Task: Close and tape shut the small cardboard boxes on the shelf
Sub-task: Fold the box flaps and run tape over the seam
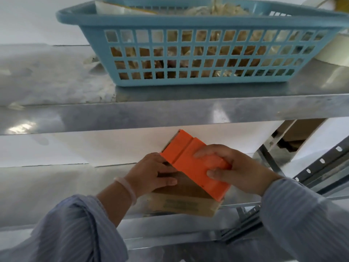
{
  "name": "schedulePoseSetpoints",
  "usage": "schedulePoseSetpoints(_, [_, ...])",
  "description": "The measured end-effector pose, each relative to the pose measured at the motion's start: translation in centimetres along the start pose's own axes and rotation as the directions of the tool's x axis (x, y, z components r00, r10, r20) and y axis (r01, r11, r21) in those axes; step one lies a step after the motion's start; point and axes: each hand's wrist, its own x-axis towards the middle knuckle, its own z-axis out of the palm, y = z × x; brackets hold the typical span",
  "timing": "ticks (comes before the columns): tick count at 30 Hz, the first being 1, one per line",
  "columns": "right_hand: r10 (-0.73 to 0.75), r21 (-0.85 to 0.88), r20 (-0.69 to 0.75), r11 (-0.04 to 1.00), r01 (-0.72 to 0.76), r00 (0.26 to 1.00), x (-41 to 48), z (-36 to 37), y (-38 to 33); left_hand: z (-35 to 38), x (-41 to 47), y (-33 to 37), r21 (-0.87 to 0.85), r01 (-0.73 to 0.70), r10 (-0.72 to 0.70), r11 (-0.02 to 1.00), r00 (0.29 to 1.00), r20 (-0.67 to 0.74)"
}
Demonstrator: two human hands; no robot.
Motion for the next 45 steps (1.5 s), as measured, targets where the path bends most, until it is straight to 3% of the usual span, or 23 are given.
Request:
schedulePoseSetpoints(5, [0.097, -0.044, 0.104, 0.995, -0.093, 0.990, 1.7, -0.9, -0.4, -0.6, -0.4, 1.2, -0.052, -0.004, 0.001, 0.999, 0.999, -0.052])
schedulePoseSetpoints(12, [0.166, -0.061, 0.174, 0.986, -0.158, 0.971, 2.7, -2.2, -0.9, -0.8, -1.1, 0.7, -0.181, 0.148, -0.144, 0.972, 0.989, 0.037])
schedulePoseSetpoints(16, [0.185, -0.114, 0.217, 0.980, -0.163, 0.958, 3.1, -2.1, -0.8, -0.5, -1.9, 0.8, -0.392, 0.281, -0.312, 0.876, 0.950, -0.015])
schedulePoseSetpoints(19, [0.198, -0.158, 0.254, 0.974, -0.162, 0.947, 3.3, -1.9, -1.0, -0.5, -2.6, 0.8, -0.568, 0.329, -0.419, 0.754, 0.907, -0.030])
schedulePoseSetpoints(21, [0.207, -0.171, 0.276, 0.972, -0.163, 0.939, 3.5, -1.8, -1.1, -0.8, -2.9, 1.5, -0.639, 0.314, -0.497, 0.702, 0.859, -0.123])
schedulePoseSetpoints(24, [0.209, -0.180, 0.293, 0.970, -0.162, 0.933, 3.8, -1.6, -1.1, -1.9, -2.8, 4.4, -0.452, 0.234, -0.462, 0.861, 0.732, -0.501])
schedulePoseSetpoints(25, [0.206, -0.182, 0.302, 0.971, -0.156, 0.931, 3.9, -1.5, -1.1, -2.4, -2.7, 5.7, -0.400, 0.175, -0.388, 0.900, 0.740, -0.549])
schedulePoseSetpoints(27, [0.194, -0.187, 0.320, 0.973, -0.139, 0.928, 4.2, -1.3, -1.2, -3.1, -2.4, 8.1, -0.329, 0.071, -0.241, 0.941, 0.826, -0.510])
schedulePoseSetpoints(29, [0.179, -0.221, 0.327, 0.969, -0.109, 0.928, 4.4, -1.1, -1.2, -3.2, -1.9, 9.7, -0.217, 0.059, -0.145, 0.974, 0.901, -0.409])
schedulePoseSetpoints(31, [0.170, -0.234, 0.330, 0.968, -0.095, 0.929, 4.5, -0.9, -1.2, -3.1, -1.6, 10.1, -0.110, 0.051, -0.091, 0.993, 0.912, -0.400])
schedulePoseSetpoints(34, [0.170, -0.226, 0.334, 0.969, -0.096, 0.927, 4.5, -0.8, -1.2, -3.2, -2.1, 9.7, -0.191, 0.086, -0.164, 0.978, 0.880, -0.446])
schedulePoseSetpoints(37, [0.183, -0.243, 0.337, 0.965, -0.103, 0.924, 4.5, -0.9, -1.3, -3.3, -2.3, 9.3, -0.431, 0.142, -0.370, 0.891, 0.778, -0.507])
schedulePoseSetpoints(40, [0.193, -0.237, 0.338, 0.965, -0.115, 0.921, 4.5, -0.9, -1.4, -4.2, -2.2, 8.6, -0.751, 0.137, -0.630, 0.646, 0.652, -0.423])
schedulePoseSetpoints(42, [0.198, -0.242, 0.337, 0.963, -0.119, 0.920, 4.5, -0.9, -1.4, -5.0, -2.2, 7.8, -0.817, 0.149, -0.692, 0.558, 0.627, -0.358])
schedulePoseSetpoints(45, [0.210, -0.246, 0.337, 0.961, -0.130, 0.918, 4.6, -0.9, -1.5, -5.5, -2.5, 6.5, -0.807, 0.211, -0.720, 0.551, 0.609, -0.332])
